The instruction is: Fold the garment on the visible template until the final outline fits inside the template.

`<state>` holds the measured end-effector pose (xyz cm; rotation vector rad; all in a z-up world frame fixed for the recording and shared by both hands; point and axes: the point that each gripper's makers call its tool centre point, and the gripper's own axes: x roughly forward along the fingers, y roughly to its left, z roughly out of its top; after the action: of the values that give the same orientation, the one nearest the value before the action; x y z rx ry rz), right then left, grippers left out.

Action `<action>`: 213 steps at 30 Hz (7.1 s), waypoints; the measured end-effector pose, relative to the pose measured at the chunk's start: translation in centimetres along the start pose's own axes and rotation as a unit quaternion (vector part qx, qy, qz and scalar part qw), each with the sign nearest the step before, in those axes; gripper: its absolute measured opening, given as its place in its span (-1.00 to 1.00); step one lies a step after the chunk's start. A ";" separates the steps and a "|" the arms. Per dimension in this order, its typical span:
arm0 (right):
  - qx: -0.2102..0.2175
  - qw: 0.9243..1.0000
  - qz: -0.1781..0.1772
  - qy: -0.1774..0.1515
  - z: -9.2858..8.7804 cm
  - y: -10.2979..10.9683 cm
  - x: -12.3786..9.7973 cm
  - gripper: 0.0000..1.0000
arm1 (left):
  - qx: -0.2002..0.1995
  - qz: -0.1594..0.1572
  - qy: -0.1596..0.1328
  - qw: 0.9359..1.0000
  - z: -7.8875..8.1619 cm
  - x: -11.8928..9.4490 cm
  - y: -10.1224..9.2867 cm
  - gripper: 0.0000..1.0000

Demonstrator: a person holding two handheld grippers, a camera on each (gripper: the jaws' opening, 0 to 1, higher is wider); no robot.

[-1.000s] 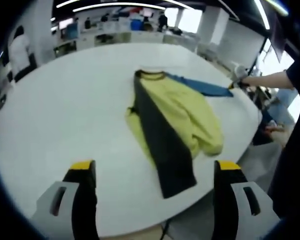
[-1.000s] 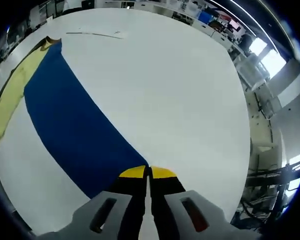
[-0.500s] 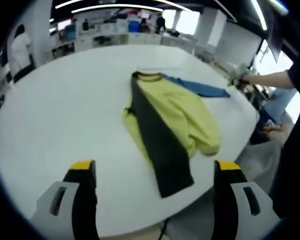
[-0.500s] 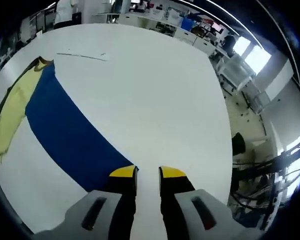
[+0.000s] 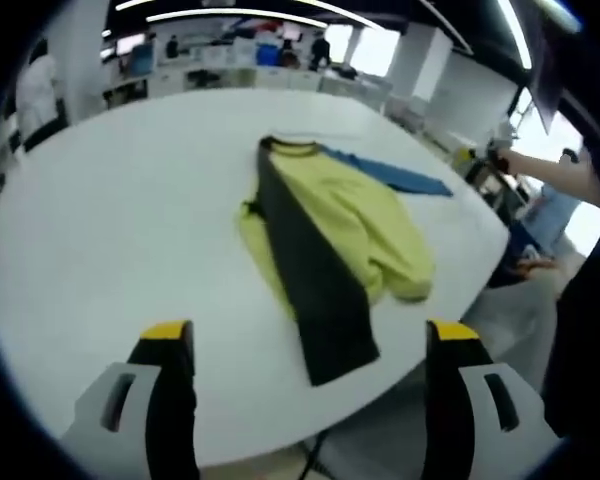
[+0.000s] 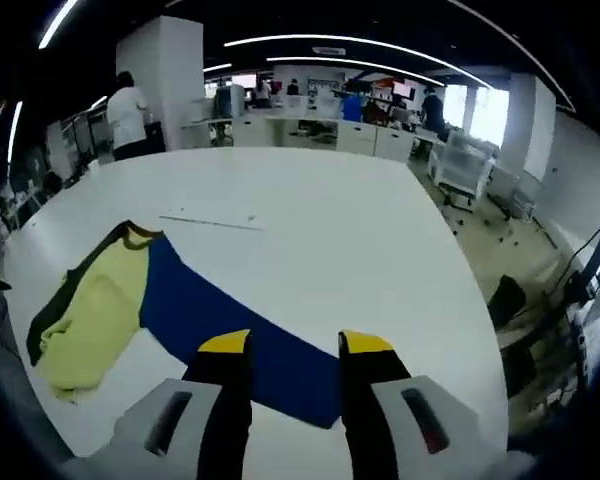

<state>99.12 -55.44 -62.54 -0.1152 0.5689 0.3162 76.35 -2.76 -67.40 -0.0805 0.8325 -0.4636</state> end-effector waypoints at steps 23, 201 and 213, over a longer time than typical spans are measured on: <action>0.002 0.991 0.136 -0.016 -2.6 17.2 -7.9 0.33 | 0.024 -0.011 -0.019 0.999 -0.6 -4.0 -1.5 0.77; -0.018 0.981 0.168 0.093 -9.4 24.2 -10.7 0.99 | -0.146 0.189 -0.035 0.970 4.9 -3.0 28.1 -1.00; -0.021 0.981 0.165 0.099 -8.5 24.2 -9.0 0.99 | -0.174 0.208 -0.022 0.962 5.0 -1.3 31.4 -1.00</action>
<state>79.74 -36.52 -65.23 -0.0931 0.7813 0.6443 90.75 25.40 -70.90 -0.2342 0.8539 0.0835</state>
